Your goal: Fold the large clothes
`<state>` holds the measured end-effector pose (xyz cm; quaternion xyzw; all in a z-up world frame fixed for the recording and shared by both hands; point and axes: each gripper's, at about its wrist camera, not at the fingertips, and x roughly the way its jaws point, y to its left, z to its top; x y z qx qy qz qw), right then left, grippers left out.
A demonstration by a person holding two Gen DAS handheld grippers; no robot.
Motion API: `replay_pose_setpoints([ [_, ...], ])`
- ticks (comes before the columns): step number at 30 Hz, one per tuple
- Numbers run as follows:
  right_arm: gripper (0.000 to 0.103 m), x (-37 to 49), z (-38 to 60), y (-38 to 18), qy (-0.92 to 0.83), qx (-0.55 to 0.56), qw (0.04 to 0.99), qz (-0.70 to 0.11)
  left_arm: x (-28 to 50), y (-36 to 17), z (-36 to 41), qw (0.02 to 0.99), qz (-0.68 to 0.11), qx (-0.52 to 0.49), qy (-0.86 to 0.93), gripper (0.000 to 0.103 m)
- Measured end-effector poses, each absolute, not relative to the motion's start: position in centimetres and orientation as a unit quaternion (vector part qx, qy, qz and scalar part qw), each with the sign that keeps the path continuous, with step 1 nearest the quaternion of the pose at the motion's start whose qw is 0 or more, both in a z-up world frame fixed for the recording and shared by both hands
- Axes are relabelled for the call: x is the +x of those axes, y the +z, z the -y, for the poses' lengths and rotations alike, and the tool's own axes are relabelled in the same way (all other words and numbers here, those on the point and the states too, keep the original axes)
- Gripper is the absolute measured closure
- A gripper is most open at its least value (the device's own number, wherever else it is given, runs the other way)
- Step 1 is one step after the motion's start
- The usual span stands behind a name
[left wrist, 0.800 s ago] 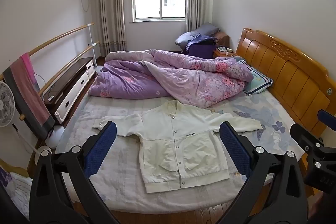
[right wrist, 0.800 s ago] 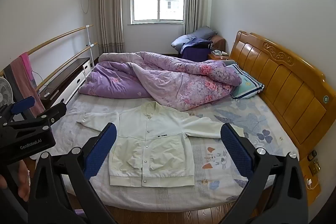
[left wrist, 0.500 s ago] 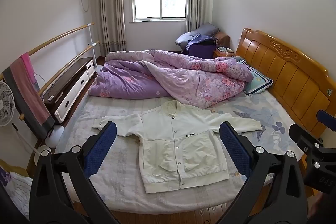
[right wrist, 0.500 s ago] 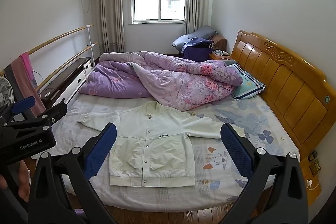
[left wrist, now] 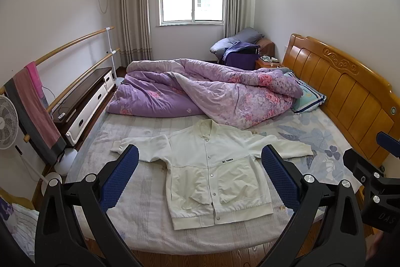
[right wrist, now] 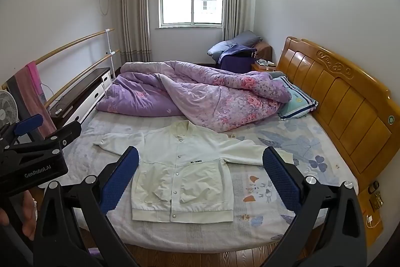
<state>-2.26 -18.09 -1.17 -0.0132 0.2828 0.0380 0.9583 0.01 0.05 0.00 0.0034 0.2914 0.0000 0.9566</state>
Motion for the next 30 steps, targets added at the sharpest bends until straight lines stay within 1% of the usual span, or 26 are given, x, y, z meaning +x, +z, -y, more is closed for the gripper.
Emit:
replay_pose_setpoints([
  [9, 0.007, -1.8, 16.3, -1.1, 0.037, -0.013, 0.958, -0.284, 0.0, 0.0, -0.1, 0.957, -0.292, 0.003, 0.0, 0.005],
  [20, 0.007, -1.7, 17.0, -0.9, 0.039, -0.013, 0.958, -0.285, 0.0, 0.2, -0.1, 0.956, -0.292, 0.003, 0.0, 0.005],
  [30, 0.007, -2.0, 17.1, -2.5, 0.036, -0.012, 0.957, -0.287, -0.4, -0.1, 0.2, 0.956, -0.293, 0.003, -0.001, 0.005],
])
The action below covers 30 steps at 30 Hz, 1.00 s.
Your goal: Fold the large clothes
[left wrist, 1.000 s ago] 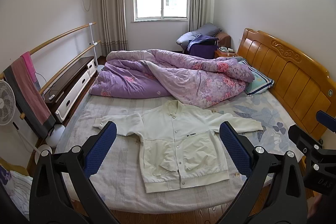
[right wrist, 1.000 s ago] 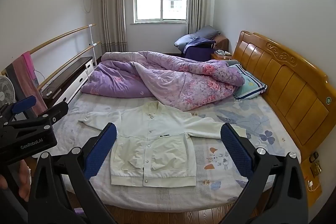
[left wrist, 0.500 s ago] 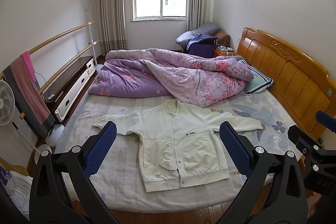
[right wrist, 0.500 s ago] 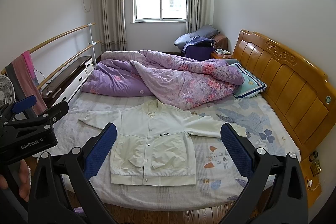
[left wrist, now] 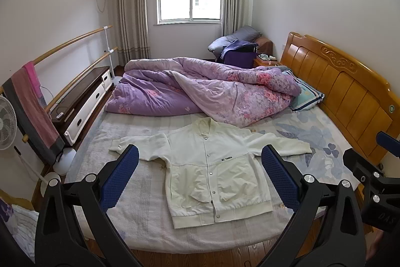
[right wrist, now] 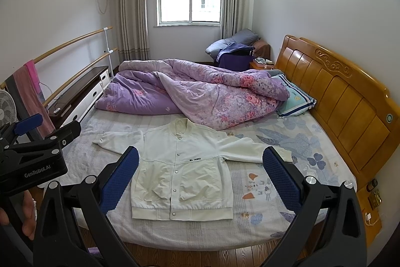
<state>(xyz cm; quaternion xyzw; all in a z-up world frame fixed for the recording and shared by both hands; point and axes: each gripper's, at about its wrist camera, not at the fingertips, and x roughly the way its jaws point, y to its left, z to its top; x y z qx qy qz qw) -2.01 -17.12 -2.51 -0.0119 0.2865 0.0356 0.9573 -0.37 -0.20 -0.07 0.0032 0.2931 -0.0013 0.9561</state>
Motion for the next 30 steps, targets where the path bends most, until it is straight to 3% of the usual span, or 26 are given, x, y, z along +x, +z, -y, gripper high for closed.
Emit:
replay_pose_setpoints([
  [30, 0.007, 2.5, 11.0, -4.3, 0.019, -0.004, 0.947, -0.32, 5.1, -3.1, -7.1, 0.944, -0.33, 0.004, -0.021, 0.005],
])
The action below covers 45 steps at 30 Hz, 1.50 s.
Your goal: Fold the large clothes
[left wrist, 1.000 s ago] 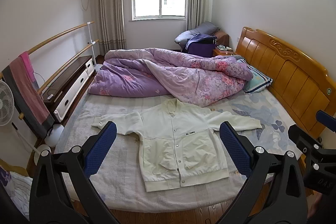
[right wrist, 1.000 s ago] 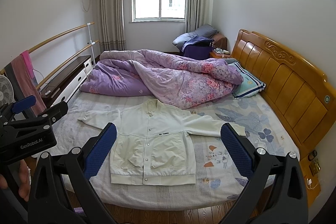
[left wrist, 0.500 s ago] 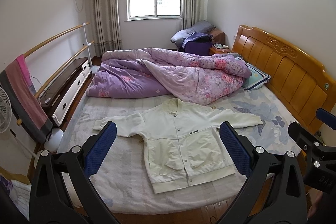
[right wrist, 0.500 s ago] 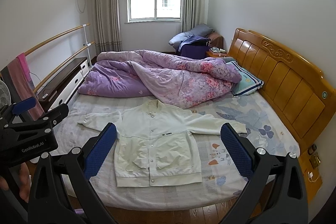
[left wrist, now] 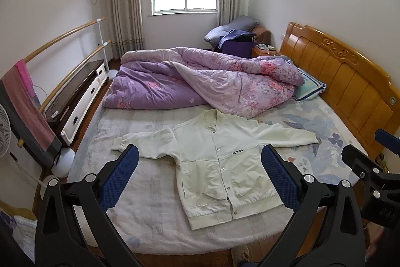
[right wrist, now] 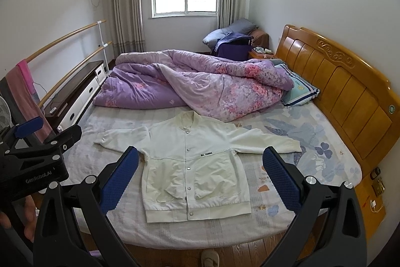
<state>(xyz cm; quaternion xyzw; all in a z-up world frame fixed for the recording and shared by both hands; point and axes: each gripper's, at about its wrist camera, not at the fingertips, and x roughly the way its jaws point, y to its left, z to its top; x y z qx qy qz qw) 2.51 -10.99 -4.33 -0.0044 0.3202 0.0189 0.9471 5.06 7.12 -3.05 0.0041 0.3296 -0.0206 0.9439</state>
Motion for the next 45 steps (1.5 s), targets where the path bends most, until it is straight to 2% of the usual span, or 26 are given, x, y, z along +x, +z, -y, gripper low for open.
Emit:
replay_pose_setpoints([
  [17, 0.007, 20.0, 16.6, -7.9, 0.121, -0.038, 0.927, -0.353, 20.8, -6.8, -1.9, 0.919, -0.388, -0.037, 0.065, 0.005],
  [25, 0.007, 26.5, 14.9, -12.3, 0.139, -0.046, 0.909, -0.391, 26.5, -12.2, -3.1, 0.89, -0.448, -0.031, 0.08, 0.005],
  [33, 0.007, 32.7, 9.7, -18.0, 0.118, -0.067, 0.898, -0.418, 32.8, -20.3, -10.8, 0.864, -0.496, -0.068, 0.059, 0.005],
  [41, 0.007, 40.1, 2.5, -27.5, 0.12, -0.046, 0.89, -0.436, 39.0, -30.8, -22.7, 0.836, -0.527, -0.121, 0.09, 0.005],
  [43, 0.011, 42.4, 0.2, -30.6, 0.127, -0.039, 0.888, -0.441, 40.4, -33.7, -26.5, 0.832, -0.526, -0.141, 0.102, 0.005],
  [45, 0.032, 44.3, -2.2, -33.6, 0.137, -0.034, 0.88, -0.454, 41.4, -36.6, -30.1, 0.827, -0.526, -0.158, 0.12, 0.005],
])
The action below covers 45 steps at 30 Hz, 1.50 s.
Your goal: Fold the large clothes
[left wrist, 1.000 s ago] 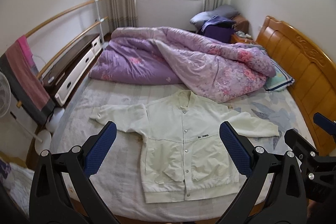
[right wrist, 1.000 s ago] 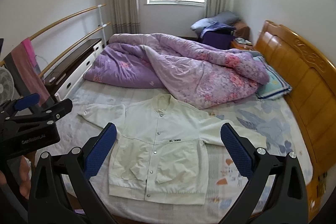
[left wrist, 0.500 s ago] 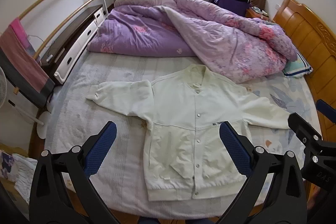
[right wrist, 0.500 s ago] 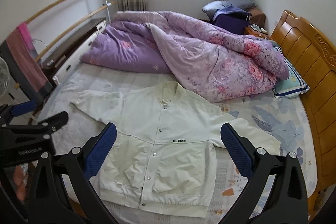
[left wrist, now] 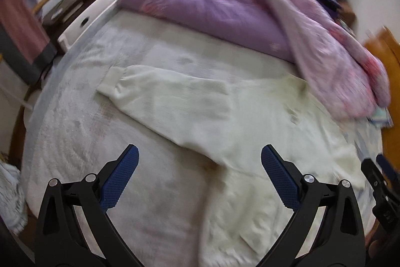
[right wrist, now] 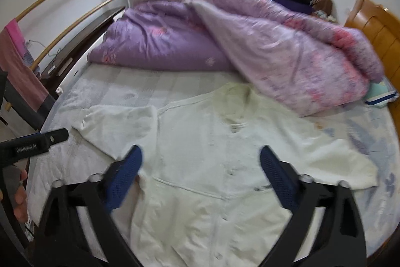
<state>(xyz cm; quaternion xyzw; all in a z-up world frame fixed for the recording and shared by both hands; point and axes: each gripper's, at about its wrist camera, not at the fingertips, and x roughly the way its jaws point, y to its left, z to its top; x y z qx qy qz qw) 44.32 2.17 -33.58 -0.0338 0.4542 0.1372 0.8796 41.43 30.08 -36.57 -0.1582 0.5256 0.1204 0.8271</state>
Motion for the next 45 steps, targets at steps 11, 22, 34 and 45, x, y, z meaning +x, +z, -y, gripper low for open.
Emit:
replay_pose_setpoints([
  [11, 0.061, 50.2, -9.5, -47.0, 0.165, 0.001, 0.846, -0.507, 46.1, -53.2, -50.2, 0.768, -0.517, -0.263, 0.27, 0.005],
  [22, 0.061, 50.1, -8.9, -53.7, 0.165, 0.015, 0.818, -0.551, 49.2, -59.0, -55.5, 0.765, -0.518, -0.286, 0.253, 0.086],
  [34, 0.102, 50.9, -15.9, -60.6, 0.241, 0.022, 0.746, -0.62, 37.0, -42.8, -57.7, 0.828, -0.421, -0.238, 0.283, 0.088],
  [45, 0.102, 50.9, -8.0, -55.8, 0.257, 0.089, 0.761, -0.589, 40.9, -33.3, -39.2, 0.898, -0.385, -0.109, 0.18, 0.088],
])
